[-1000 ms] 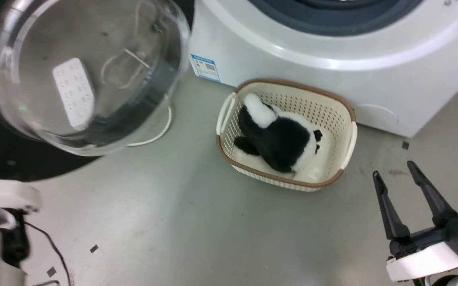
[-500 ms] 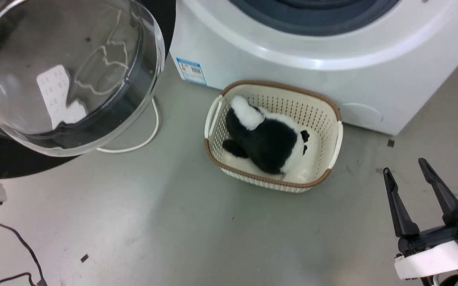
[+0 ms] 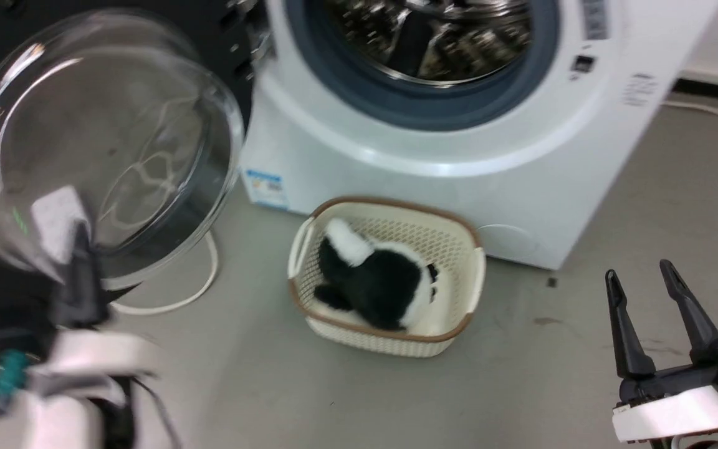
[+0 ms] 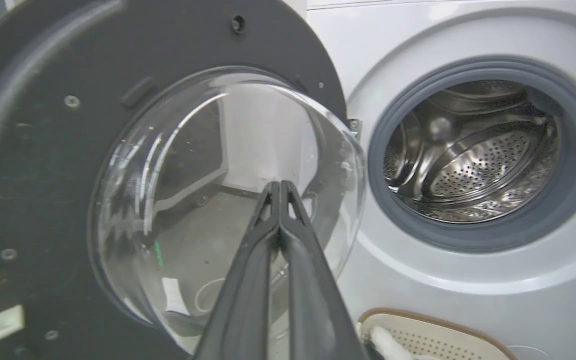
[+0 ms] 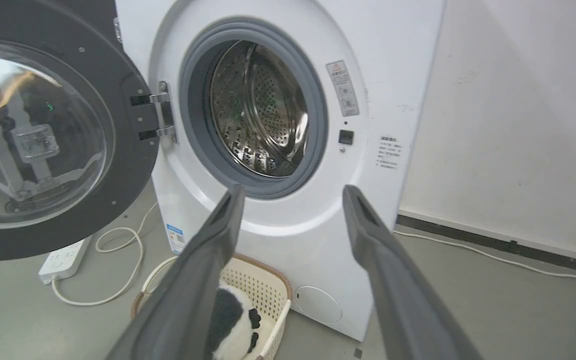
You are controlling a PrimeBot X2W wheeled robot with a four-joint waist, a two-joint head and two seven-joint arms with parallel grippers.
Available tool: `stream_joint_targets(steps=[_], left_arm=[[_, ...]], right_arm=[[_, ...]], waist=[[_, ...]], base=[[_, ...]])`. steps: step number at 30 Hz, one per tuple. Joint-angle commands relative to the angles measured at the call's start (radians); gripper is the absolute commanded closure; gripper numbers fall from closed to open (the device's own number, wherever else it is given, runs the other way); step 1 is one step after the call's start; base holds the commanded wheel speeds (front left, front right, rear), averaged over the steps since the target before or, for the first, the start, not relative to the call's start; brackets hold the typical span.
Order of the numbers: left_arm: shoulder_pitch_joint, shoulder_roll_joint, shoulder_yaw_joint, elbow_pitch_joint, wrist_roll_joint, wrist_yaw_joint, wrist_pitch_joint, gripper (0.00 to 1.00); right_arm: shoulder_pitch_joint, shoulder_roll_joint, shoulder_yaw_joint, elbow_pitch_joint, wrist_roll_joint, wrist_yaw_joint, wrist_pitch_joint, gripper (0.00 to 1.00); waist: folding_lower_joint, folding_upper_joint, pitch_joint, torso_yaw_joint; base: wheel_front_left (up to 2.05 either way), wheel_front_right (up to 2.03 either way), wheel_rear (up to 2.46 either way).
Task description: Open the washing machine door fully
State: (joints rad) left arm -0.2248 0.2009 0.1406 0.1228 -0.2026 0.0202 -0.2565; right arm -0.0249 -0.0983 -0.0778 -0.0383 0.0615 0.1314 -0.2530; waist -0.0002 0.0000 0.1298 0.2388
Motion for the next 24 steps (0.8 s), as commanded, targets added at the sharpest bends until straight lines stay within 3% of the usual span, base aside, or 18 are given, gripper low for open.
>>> stream_joint_targets(steps=[1, 7, 17, 18, 19, 24], left_arm=[[0.036, -0.033, -0.022, -0.023, 0.009, -0.002, -0.005, 1.0], [0.144, -0.11, -0.11, -0.078, 0.031, -0.004, -0.005, 1.0], [0.24, -0.142, -0.252, -0.023, 0.068, -0.003, -0.005, 1.0], [0.244, -0.143, -0.256, -0.009, 0.064, -0.004, -0.005, 0.6], [0.247, -0.144, -0.26, 0.004, 0.064, -0.004, -0.005, 0.0], [0.251, -0.146, -0.264, 0.037, 0.065, 0.009, -0.005, 0.0]], right_arm=[[0.014, 0.009, -0.006, 0.003, -0.005, -0.001, -0.007, 0.0], [0.036, 0.032, -0.006, -0.008, 0.0, -0.001, -0.008, 0.0], [0.071, 0.045, 0.013, 0.026, -0.017, -0.001, -0.009, 0.0], [0.072, 0.046, 0.012, 0.028, -0.015, -0.001, -0.009, 0.0], [0.074, 0.046, 0.012, 0.03, -0.013, -0.001, -0.009, 0.0], [0.081, 0.047, 0.025, 0.044, -0.019, -0.001, -0.009, 0.0]], waist=[[0.0002, 0.0, -0.048, -0.051], [0.0002, 0.0, -0.087, -0.127], [0.0002, 0.0, -0.109, -0.191], [0.0002, 0.0, -0.109, -0.195], [0.0002, 0.0, -0.109, -0.199], [0.0002, 0.0, -0.107, -0.214]], base=[[0.0, 0.0, 0.0], [0.0, 0.0, 0.0], [0.0, 0.0, 0.0], [0.0, 0.0, 0.0], [0.0, 0.0, 0.0], [0.0, 0.0, 0.0]])
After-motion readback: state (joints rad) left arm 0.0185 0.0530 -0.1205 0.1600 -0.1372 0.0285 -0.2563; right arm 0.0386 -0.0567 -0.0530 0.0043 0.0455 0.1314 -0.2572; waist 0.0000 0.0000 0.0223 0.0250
